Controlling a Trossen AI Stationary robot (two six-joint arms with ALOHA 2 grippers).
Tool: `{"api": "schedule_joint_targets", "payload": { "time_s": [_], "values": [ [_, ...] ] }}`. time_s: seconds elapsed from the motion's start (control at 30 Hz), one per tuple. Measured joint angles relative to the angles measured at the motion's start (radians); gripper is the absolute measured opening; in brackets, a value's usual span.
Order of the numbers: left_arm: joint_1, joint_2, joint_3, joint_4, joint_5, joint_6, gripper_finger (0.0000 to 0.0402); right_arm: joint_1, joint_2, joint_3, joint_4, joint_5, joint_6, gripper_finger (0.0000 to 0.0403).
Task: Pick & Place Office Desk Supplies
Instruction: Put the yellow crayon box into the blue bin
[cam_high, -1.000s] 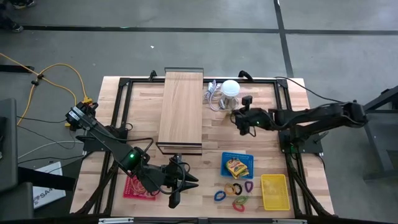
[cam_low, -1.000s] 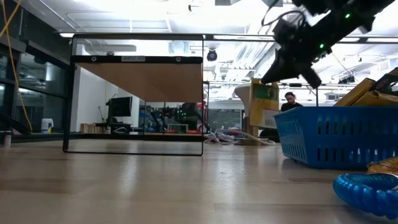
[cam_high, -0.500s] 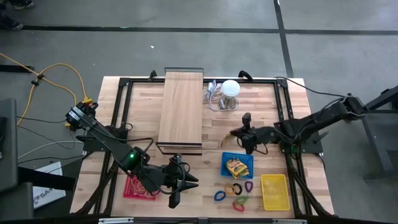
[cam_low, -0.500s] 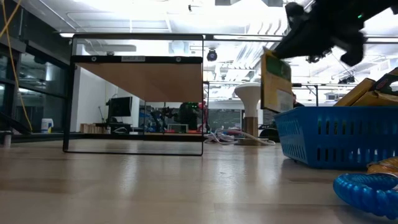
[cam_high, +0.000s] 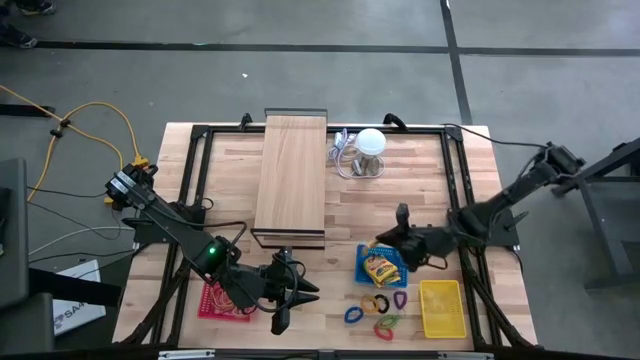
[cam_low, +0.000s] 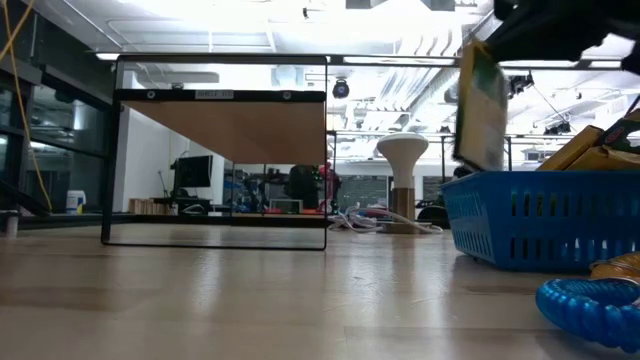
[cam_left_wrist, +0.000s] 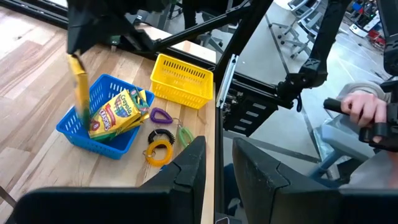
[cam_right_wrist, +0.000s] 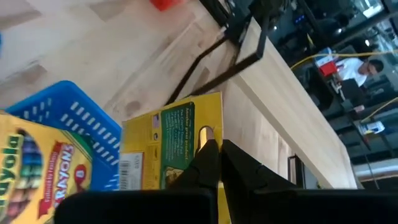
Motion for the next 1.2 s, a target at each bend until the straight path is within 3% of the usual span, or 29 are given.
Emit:
{"api": "schedule_joint_targets", "payload": {
  "time_s": [0.9,1.2],
  "values": [
    [0.0,0.0,0.0,0.0,0.0,0.0,0.0077,0.207,0.16,0.0,-0.009,0.055,0.207,0.0005],
    [0.0,0.0,0.0,0.0,0.0,0.0,0.0077,0.217,0.16,0.0,-0.114,0.06,0.356,0.0034]
  ]
}}
